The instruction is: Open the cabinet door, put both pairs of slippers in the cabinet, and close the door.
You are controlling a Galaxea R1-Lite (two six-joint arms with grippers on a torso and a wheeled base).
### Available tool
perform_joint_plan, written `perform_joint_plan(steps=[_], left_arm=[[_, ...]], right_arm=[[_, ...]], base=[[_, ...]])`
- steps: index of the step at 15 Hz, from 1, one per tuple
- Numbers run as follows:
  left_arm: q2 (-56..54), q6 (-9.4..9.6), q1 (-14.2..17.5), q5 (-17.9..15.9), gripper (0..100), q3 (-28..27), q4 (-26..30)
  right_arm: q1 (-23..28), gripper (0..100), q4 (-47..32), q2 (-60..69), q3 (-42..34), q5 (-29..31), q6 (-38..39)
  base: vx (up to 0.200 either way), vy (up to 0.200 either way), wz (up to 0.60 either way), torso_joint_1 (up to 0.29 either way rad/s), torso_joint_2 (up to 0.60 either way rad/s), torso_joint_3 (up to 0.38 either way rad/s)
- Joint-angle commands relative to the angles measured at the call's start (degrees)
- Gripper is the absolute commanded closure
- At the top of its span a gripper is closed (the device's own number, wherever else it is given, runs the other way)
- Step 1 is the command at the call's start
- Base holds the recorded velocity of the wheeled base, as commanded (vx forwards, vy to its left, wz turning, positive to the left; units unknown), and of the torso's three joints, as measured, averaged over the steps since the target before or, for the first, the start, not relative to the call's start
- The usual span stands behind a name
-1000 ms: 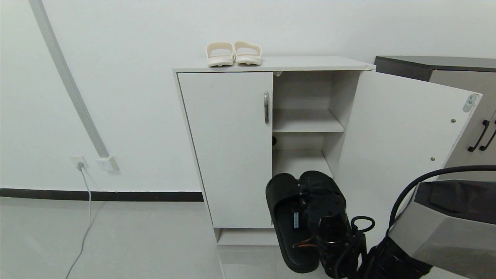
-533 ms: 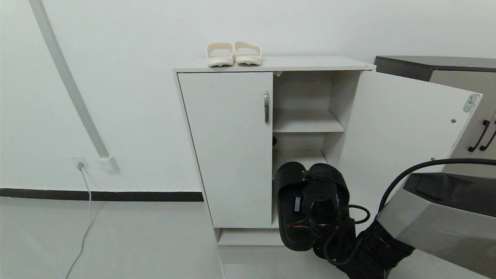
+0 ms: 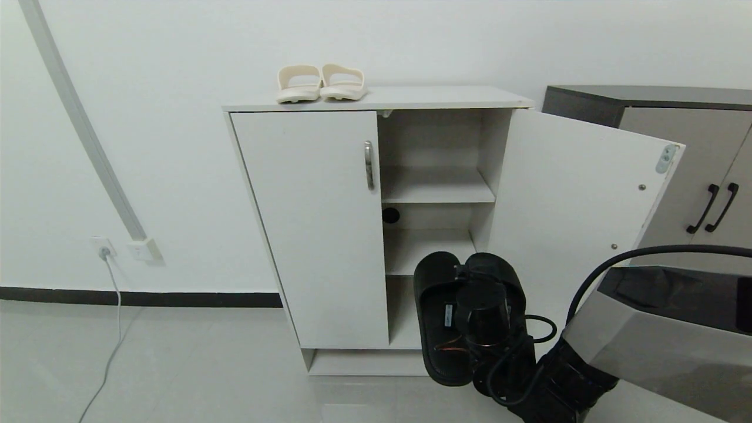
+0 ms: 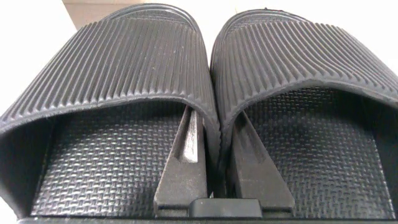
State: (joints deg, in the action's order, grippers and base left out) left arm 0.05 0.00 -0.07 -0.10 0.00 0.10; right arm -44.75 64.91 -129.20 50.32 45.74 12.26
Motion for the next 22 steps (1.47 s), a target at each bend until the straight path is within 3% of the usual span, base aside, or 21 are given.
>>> perform_joint_plan(steps=[1,11,22], left_arm=[[0.1,0.00,0.0,0.0,100,0.0,0.0],[0.1,0.00,0.0,-0.2,100,-0.1,0.0],[0.1,0.00,0.0,-0.1,100,0.0,0.0]], right_arm=[[-0.6,100,0.5,-0.6,-0.2,-1.4,0.0],[-0.5,100,1.7,-4.8,2.4,-3.9,0.0],[2.5,100,2.0,-4.5,0.3,-3.6,-2.2]], base=[[0.000,0.000,0.00,0.000,0.00,0.000],[0.000,0.000,0.00,0.000,0.00,0.000],[0.000,0.000,0.00,0.000,0.00,0.000]])
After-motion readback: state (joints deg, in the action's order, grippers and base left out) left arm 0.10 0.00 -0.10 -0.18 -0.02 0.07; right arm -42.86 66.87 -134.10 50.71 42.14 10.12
